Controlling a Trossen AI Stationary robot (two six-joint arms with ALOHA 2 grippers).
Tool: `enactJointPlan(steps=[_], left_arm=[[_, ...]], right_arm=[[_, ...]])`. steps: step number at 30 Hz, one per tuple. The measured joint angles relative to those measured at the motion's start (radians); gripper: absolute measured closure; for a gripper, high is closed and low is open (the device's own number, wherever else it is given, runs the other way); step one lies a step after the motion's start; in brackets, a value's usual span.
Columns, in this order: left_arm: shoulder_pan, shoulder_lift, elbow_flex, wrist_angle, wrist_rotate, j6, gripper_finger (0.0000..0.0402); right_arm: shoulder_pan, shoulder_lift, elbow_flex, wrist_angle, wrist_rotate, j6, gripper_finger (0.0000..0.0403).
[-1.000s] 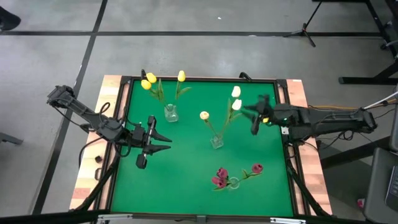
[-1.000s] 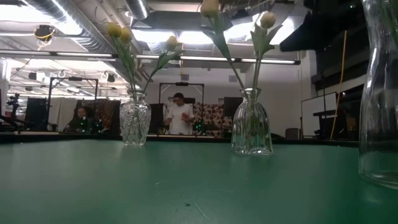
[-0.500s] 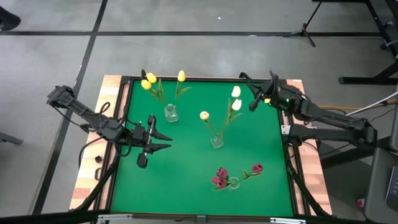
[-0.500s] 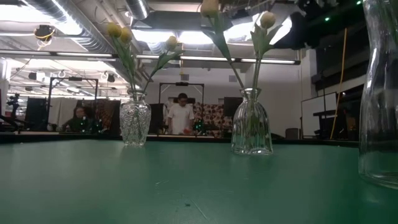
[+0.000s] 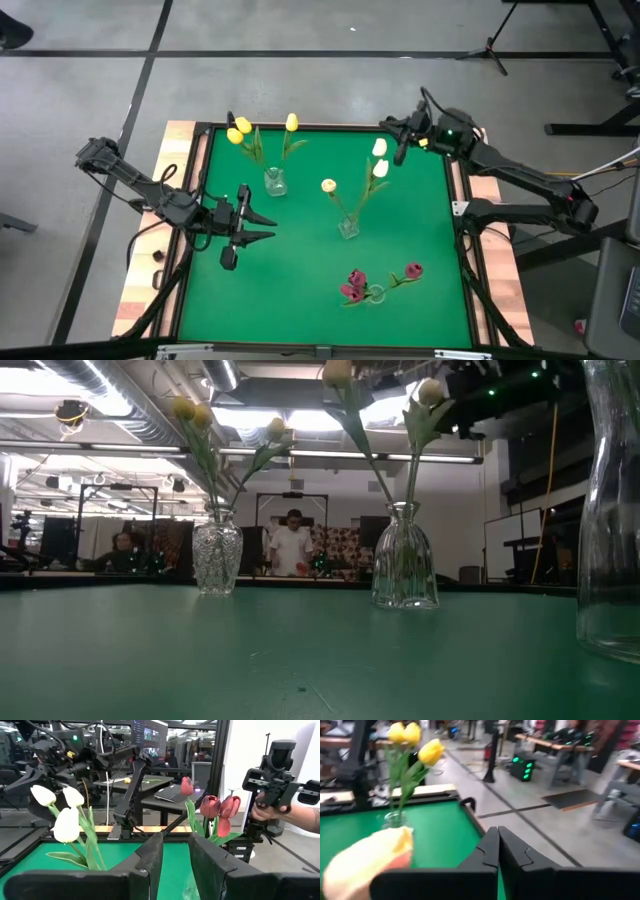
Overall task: Sort flowers into vase by color
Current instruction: Adjust the tulip in the center transparent vase
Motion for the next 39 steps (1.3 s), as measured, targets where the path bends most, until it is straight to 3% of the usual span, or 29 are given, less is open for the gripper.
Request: enactJointPlan(steps=[7, 23, 27, 33, 39], left_arm=[[-0.001, 0.000, 0.000, -0.005, 0.000, 0.000, 0.0309], [-0.001, 0.000, 0.000, -0.009, 0.000, -0.026, 0.0309], [-0.001, 0.000, 0.000, -0.008, 0.000, -0.026, 0.0309], [-0.001, 0.000, 0.000, -0.008, 0.000, -0.036, 0.0309], [-0.001, 0.000, 0.000, -0.008, 0.000, -0.029, 0.0309]], right_arm=[[0.007, 0.021, 0.107, -0.196, -0.121, -0.021, 0.0402], [0.225, -0.010, 0.159, -0.332, -0.118, -0.054, 0.0403], [0.262, -0.010, 0.159, -0.360, -0.078, -0.067, 0.0403], [0.316, -0.055, 0.158, -0.363, 0.202, -0.126, 0.0403], [0.335, -0.046, 0.159, -0.266, 0.198, -0.197, 0.0403]])
